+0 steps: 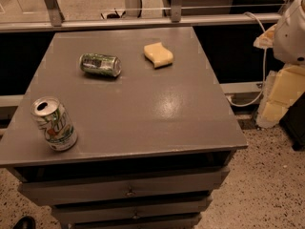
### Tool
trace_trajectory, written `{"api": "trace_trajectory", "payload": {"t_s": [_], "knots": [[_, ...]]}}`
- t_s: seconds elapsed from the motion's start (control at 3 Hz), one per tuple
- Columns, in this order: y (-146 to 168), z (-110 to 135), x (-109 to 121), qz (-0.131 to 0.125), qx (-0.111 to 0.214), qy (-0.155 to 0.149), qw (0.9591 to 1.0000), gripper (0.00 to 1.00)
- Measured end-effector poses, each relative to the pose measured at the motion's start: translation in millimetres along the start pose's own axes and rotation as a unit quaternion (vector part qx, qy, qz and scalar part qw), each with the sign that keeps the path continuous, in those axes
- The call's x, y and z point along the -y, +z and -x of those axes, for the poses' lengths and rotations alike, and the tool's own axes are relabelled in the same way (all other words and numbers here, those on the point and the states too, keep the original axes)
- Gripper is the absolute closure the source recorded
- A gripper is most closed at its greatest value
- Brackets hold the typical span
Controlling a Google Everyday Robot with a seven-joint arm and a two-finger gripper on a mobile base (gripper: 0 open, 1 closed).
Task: Place green can upright
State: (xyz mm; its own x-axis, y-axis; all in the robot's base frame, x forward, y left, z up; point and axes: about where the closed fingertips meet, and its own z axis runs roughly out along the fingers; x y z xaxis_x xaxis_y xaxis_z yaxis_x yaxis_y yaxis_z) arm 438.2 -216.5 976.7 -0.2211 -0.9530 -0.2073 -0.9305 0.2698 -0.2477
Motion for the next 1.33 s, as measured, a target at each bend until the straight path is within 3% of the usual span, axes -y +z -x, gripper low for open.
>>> {"api": "trace_trajectory", "payload": {"t_s": [0.33, 0.67, 1.0, 1.33], "knots": [[0.0, 0.0, 0.0, 0.000, 0.000, 0.000, 1.0000, 0.00], [7.8, 27.3, 11.5, -0.006, 0.026, -0.010, 0.9996, 0.00], [28.7, 86.6, 31.4, -0.013, 0.060, -0.029, 0.9977, 0.00], [44.3, 166.0, 50.4, -0.024, 0.099, -0.051, 0.9935, 0.00]]}}
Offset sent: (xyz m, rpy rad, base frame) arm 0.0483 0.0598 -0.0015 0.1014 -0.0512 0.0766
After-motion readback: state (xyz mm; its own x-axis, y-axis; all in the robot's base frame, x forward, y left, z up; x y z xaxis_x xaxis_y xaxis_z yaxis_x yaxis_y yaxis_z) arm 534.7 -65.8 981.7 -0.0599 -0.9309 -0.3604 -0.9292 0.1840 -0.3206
